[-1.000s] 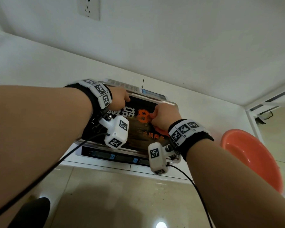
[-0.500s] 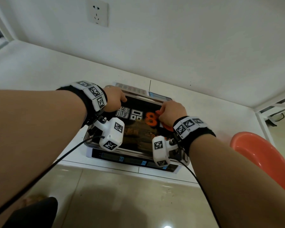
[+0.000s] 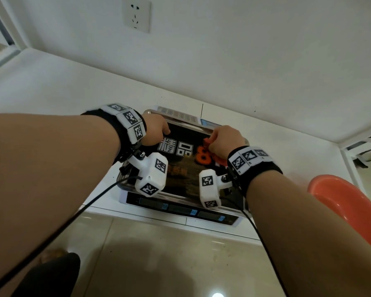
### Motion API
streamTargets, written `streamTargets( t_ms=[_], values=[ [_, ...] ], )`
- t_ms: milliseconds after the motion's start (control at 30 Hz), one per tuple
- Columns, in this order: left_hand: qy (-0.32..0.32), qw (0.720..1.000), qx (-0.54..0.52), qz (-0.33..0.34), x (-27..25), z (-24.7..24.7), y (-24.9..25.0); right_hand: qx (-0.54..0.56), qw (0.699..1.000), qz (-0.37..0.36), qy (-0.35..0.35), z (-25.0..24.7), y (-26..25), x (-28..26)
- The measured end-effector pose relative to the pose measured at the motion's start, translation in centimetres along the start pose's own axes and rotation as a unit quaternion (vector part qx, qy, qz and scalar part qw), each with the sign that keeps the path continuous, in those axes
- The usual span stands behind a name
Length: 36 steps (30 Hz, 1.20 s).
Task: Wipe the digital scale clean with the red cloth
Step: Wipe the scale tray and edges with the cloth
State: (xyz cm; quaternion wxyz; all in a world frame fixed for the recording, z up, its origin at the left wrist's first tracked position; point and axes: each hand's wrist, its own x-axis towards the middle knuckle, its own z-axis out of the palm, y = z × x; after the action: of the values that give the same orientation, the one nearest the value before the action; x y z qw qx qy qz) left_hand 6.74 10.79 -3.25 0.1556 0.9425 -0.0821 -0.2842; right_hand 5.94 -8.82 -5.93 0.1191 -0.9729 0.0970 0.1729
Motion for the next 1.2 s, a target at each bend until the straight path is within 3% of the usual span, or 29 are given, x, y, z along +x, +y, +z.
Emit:
streamTargets(
  t_ms=[133,233,300,567,700,833,1033,1200],
  values=[
    [-0.010,1.000,-0.011,-0.002,0.3,0.0,0.0,-0.007,0.996,-0.085,-0.011,0.9,-2.0,-1.3],
    [-0.022,1.000,-0.022,-0.002,0.2,0.0,0.0,-0.007,0.990,-0.108,-0.087,0.9,-2.3,-1.9],
    [-0.026,0.999,-0.029,-0.005,0.2,0.0,-0.1,0.003,0.990,-0.101,-0.098,0.2,-2.0,-1.9],
    [-0.031,0.999,-0.036,-0.001,0.2,0.0,-0.7,0.032,0.997,-0.065,-0.033,-0.2,-2.1,-0.6],
    [-0.033,0.999,-0.040,0.000,0.4,-0.1,-0.8,0.014,0.990,-0.122,-0.065,0.8,-4.2,-1.7],
    [-0.044,0.998,-0.042,-0.001,0.1,-0.3,-0.5,0.001,0.983,-0.117,-0.144,0.2,-4.0,-1.7],
    [-0.055,0.998,-0.032,0.003,0.3,-0.1,-0.6,0.093,0.986,-0.070,-0.121,-2.0,-1.5,0.2],
    [-0.059,0.998,-0.029,0.000,0.1,-0.3,-0.6,0.056,0.992,-0.069,-0.094,-0.8,-0.5,1.1]
  ],
)
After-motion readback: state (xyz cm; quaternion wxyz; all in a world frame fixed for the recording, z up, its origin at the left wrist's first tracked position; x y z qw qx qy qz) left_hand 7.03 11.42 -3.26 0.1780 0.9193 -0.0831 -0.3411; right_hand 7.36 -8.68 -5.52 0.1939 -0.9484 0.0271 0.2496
